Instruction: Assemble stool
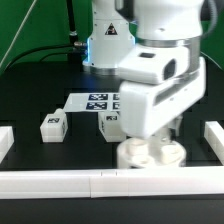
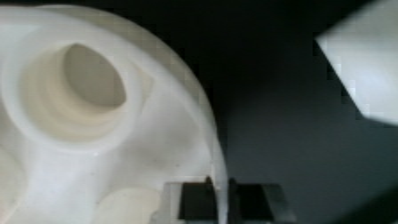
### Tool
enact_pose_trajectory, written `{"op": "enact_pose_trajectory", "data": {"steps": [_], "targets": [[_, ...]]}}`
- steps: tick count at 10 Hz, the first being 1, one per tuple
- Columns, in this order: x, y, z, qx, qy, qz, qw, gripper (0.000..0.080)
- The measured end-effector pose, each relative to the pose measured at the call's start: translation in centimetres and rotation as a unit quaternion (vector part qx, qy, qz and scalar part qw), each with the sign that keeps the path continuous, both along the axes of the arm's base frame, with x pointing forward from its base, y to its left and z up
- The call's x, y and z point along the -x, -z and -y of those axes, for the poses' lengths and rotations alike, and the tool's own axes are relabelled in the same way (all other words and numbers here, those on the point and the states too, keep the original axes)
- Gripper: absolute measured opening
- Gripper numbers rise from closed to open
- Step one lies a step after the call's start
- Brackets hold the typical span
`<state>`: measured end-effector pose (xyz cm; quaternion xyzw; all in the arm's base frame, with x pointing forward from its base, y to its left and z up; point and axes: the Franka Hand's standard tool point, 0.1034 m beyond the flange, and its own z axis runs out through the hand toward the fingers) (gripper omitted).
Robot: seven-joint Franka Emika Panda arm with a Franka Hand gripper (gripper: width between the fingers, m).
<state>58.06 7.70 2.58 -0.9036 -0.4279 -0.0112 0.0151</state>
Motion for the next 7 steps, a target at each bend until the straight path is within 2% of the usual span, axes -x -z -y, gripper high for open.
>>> {"op": "enact_pose_trajectory", "data": {"steps": [2,7], "targets": [[-0.2,-0.5,-2.0,-0.002,0.004,-0.011,1.0,0.0031],[-0.3,0.1,-4.4,-0.007,0.017,-0.015,1.0,0.0031]]}}
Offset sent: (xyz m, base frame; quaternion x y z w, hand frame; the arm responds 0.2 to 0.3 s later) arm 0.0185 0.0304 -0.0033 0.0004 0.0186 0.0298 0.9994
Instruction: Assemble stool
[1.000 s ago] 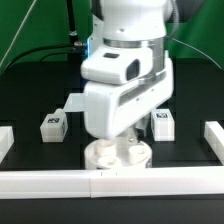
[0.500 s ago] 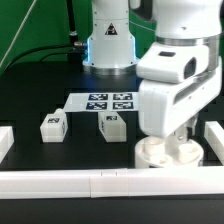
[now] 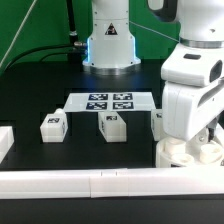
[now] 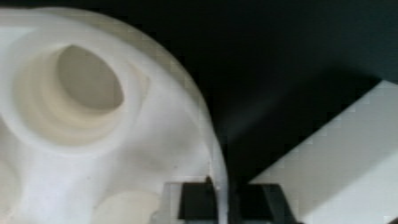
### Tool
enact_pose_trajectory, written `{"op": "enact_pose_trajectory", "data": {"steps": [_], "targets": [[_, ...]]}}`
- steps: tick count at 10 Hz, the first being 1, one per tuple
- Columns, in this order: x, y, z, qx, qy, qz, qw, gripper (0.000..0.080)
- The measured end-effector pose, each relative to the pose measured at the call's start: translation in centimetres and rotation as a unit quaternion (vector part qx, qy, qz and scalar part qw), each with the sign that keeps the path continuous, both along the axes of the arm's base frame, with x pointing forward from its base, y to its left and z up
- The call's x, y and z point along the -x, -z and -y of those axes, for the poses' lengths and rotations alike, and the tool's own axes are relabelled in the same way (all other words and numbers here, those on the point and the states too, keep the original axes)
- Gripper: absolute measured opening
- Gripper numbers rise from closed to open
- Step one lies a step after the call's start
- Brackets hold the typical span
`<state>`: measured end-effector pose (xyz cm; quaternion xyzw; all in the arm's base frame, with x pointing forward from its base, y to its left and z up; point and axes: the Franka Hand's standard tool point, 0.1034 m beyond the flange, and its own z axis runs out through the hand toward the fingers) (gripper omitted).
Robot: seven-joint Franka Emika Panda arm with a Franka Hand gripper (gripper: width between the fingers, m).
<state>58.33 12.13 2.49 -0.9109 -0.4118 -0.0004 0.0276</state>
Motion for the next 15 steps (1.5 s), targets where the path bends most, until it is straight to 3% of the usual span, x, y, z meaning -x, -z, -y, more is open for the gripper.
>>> {"op": "enact_pose_trajectory", "data": {"steps": [4,5,6,7,8,9,10,11,15], "targets": [[0.1,0.0,0.1,0.001,0.003,-0.001,1.0,0.0031],[0.1,0.0,0.2,0.002,0.003,0.0,1.0,0.0143],[0.0,0.0,0.6,0.003,0.006,0.0,1.0,0.0143],[-0.1,-0.1,0.9,0.005,0.008,0.001,1.0,0.0277],[-0.3,-0.1,1.2,0.006,0.009,0.002,1.0,0.0462],[-0.3,-0.1,1.1,0.005,0.009,0.003,1.0,0.0581],[-0.3,-0.1,1.1,0.005,0.009,0.002,1.0,0.0581],[-0.3,-0.1,1.1,0.005,0.009,0.002,1.0,0.0638],[-0.3,-0.1,1.1,0.005,0.009,0.002,1.0,0.0646]]}}
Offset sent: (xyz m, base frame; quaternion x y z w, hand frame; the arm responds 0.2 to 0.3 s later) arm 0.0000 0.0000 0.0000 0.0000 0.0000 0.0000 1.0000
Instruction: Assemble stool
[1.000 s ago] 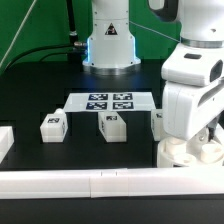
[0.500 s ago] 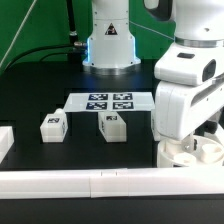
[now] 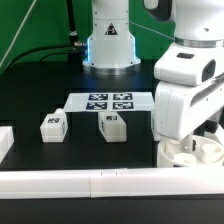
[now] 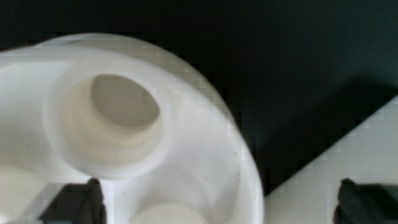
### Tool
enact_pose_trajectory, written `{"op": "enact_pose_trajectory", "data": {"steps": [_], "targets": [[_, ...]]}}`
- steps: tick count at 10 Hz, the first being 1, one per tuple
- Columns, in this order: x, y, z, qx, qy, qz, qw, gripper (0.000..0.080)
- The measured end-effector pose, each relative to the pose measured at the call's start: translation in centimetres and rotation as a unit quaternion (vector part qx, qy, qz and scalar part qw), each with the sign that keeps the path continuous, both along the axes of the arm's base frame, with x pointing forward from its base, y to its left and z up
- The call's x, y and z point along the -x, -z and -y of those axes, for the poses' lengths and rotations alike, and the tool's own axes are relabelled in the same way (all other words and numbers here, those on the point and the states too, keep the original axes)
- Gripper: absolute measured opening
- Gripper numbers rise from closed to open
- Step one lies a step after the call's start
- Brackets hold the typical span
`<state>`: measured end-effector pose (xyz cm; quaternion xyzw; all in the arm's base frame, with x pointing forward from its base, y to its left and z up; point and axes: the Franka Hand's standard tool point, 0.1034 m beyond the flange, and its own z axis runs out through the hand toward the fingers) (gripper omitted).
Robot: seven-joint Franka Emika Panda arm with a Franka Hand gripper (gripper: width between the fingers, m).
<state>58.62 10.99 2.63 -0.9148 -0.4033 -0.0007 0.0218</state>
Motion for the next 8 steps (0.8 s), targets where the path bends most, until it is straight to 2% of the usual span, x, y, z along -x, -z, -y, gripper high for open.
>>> {"op": "enact_pose_trajectory", "data": {"steps": [3,5,8], "targets": [[0.0,-0.1,0.1,0.0,0.001,0.0,1.0,0.0649],[0.2,-2.3,1.1,0.005,0.02,0.01,1.0,0.0649],[0.5,-3.8,3.1,0.012,0.076,0.014,0.997,0.0649]]}}
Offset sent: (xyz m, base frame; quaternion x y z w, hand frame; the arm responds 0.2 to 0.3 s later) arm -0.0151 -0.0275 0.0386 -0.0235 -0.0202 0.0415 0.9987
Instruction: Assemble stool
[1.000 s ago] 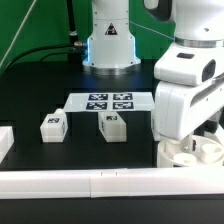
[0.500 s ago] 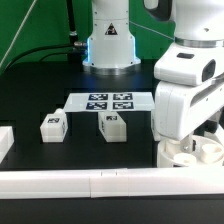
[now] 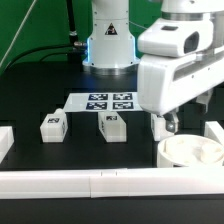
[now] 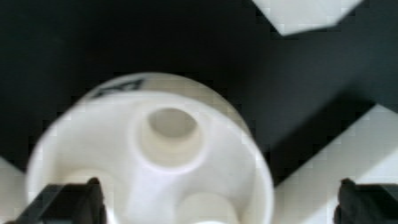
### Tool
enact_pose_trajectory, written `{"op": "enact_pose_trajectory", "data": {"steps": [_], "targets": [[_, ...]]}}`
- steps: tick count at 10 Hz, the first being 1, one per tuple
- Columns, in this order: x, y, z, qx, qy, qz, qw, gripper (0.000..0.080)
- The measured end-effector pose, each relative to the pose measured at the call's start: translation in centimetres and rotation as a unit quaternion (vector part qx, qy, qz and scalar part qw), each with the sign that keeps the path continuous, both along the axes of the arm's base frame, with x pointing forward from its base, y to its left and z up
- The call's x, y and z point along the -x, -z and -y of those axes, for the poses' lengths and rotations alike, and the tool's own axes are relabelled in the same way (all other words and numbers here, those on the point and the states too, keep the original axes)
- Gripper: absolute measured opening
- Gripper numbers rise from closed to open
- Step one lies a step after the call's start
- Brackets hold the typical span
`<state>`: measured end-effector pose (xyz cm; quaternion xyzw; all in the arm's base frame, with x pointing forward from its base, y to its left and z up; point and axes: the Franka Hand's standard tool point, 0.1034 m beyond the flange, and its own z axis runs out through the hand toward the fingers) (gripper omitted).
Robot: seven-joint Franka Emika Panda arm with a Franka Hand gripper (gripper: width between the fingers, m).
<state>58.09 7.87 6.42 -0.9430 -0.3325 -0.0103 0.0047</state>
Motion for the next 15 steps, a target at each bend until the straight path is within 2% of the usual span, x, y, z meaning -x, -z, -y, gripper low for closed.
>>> {"op": "enact_pose_trajectory", "data": {"steps": [5,6,7,8,11,12,13,15], "targets": [[0.2,0.3,-0.4,-0.008,0.151,-0.008,0.988,0.0649],[0.8,0.7,0.1,-0.01,0.234,-0.02,0.972,0.0649],[1.0,0.9,0.6,-0.011,0.263,-0.023,0.964,0.0649],[1.2,1.3,0.9,-0.016,0.279,-0.02,0.96,0.0649],[1.5,1.6,0.7,-0.013,0.274,-0.029,0.961,0.0649],[2.7,2.6,0.9,0.001,0.273,-0.067,0.96,0.0649],[3.8,2.4,0.9,0.026,0.273,-0.134,0.952,0.0649],[3.4,2.3,0.6,0.055,0.273,-0.212,0.937,0.0649]]}}
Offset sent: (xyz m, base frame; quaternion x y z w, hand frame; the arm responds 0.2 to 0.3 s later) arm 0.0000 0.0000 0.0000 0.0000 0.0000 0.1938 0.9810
